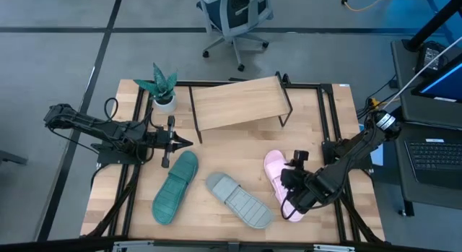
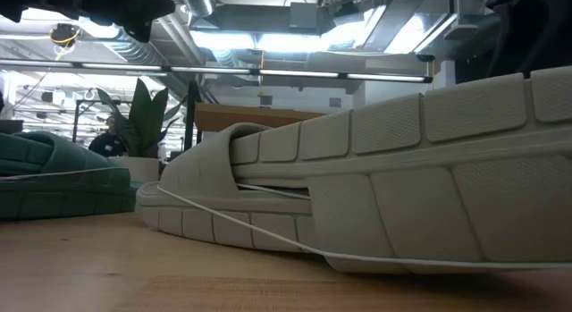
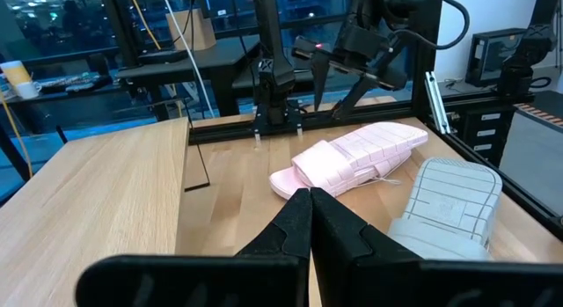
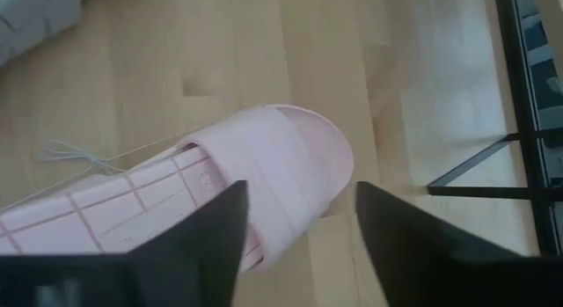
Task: Pick and place slides into the shelf
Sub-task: Put the pink pair of slides on the shelf
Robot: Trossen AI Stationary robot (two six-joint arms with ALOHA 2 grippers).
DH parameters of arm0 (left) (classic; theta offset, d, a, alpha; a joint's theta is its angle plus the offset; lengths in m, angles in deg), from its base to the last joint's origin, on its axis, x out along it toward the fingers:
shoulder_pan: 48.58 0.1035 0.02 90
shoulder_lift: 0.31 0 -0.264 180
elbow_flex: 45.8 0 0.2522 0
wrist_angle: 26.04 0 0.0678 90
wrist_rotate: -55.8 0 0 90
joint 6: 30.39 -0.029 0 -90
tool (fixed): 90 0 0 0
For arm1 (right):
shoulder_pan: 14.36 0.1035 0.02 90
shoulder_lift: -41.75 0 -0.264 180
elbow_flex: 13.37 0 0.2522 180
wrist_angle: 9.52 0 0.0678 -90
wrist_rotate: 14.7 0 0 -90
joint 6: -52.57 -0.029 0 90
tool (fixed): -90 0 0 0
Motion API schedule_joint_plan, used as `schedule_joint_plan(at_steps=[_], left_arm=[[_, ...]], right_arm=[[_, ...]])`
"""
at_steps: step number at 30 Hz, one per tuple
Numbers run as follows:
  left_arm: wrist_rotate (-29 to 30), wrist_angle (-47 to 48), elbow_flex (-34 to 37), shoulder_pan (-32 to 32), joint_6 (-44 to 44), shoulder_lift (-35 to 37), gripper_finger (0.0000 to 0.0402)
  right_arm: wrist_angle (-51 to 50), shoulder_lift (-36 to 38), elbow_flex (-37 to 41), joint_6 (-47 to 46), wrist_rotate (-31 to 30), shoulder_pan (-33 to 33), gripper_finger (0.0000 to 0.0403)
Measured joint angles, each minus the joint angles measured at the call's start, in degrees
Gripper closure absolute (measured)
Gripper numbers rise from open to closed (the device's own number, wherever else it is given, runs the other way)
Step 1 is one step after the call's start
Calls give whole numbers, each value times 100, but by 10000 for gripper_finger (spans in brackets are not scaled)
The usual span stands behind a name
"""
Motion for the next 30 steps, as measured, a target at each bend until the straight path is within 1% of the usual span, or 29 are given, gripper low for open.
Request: schedule_joint_plan(at_steps=[4, 8, 18, 22, 26, 30], left_arm=[[0, 0, 1, 0, 0, 0, 402], [-1, 0, 1, 0, 0, 0, 402], [0, 0, 0, 0, -2, 0, 402], [0, 0, 1, 0, -2, 0, 402], [0, 3, 1, 0, -4, 0, 402], [0, 73, 0, 0, -2, 0, 401]], right_arm=[[4, -124, 0, 148, 74, 0, 122], [21, -298, 2, 451, 447, 0, 94], [28, -706, 2, 452, 475, 0, 89], [34, -915, 2, 434, 280, 0, 89], [32, -1095, 4, 418, 250, -7, 89], [-25, -1194, 4, 92, 80, -37, 89]])
